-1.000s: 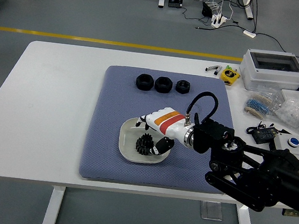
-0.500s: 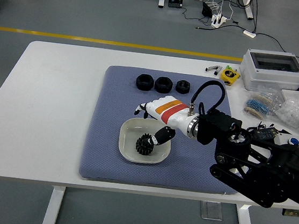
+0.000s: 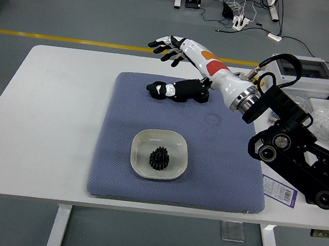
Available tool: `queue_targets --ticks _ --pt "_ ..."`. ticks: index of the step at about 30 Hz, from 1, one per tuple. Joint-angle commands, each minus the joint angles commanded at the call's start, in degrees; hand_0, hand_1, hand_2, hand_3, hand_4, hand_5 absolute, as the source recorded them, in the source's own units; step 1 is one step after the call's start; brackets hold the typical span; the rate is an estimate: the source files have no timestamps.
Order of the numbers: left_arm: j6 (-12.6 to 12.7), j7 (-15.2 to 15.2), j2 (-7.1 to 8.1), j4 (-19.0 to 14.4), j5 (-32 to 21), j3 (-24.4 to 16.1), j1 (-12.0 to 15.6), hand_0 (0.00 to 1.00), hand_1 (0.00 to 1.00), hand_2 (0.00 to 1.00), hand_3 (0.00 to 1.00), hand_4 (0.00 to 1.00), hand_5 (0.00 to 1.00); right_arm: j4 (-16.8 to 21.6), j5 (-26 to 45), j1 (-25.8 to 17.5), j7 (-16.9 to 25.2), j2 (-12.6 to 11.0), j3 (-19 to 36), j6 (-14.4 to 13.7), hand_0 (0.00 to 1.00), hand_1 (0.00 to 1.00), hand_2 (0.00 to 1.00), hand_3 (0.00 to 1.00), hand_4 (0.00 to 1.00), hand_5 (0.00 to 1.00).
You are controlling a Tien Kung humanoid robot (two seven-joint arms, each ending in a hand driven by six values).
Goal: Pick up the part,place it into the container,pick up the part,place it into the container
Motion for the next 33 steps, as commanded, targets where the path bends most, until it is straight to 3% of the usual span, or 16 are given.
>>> queue_targets --ticks 2,3,8,9,14,15,17,24,30,33 --pt "0.01 -0.03 -0.03 0.00 -0.04 0.01 0.02 0.713 0.613 0.646 0.568 0.622 0.699 1.03 4.47 -0.63 1.86 -0.40 1.13 0.12 0.700 0.757 0.808 0.824 0.947 0.404" --pt "0.01 -0.04 -0.05 0.00 -0.09 0.02 0.02 0.712 0.616 0.645 0.568 0.621 0.699 1.59 7.08 -0.98 2.65 -0.63 1.76 0.34 0.805 0.821 0.853 0.871 0.998 0.620" --pt "-0.06 -0.15 -0.15 0.00 -0.19 0.08 -0.17 0.712 0.616 0.645 0.568 0.621 0.699 4.49 19.37 -3.05 5.83 -1.79 4.77 1.25 0.805 0.821 0.853 0.871 0.998 0.620" --pt "-0.07 -0.18 -0.17 0.00 -0.21 0.08 -0.23 0.712 0.620 0.643 0.567 0.621 0.699 5.07 21.60 -3.56 6.30 -2.06 5.41 1.40 0.898 0.858 0.871 0.892 0.998 0.839" --pt "-0.07 -0.34 -0.26 0.00 -0.66 0.29 -0.41 0.712 0.620 0.643 0.567 0.621 0.699 7.19 33.89 -6.25 8.28 -3.49 8.47 1.21 0.898 0.858 0.871 0.892 0.998 0.839" --pt "-0.08 -0.37 -0.25 0.00 -0.77 0.37 -0.43 0.711 0.623 0.642 0.567 0.619 0.698 7.35 36.12 -6.73 8.77 -3.71 9.00 0.95 0.951 0.881 0.887 0.906 0.998 0.937" --pt "-0.09 -0.42 -0.26 0.00 -0.93 0.44 -0.51 0.711 0.623 0.642 0.567 0.619 0.698 7.39 40.69 -7.65 9.86 -4.23 10.05 0.54 0.951 0.881 0.887 0.906 0.998 0.937" --pt "-0.17 -0.41 -0.31 0.00 -0.94 0.57 -0.71 0.710 0.626 0.641 0.566 0.618 0.699 4.40 57.45 -10.51 10.19 -5.98 13.26 0.70 0.968 0.885 0.888 0.906 0.998 0.971" --pt "-0.27 -0.44 -0.33 0.00 -1.04 0.82 -0.75 0.710 0.626 0.639 0.567 0.618 0.699 0.58 71.63 -11.61 7.08 -7.51 15.00 1.40 0.974 0.882 0.886 0.893 0.998 0.956" --pt "-0.30 -0.51 -0.33 0.00 -1.30 1.03 -0.82 0.710 0.627 0.641 0.567 0.618 0.699 -1.15 72.45 -11.84 3.55 -8.43 15.55 -0.69 0.958 0.868 0.873 0.881 0.998 0.975"
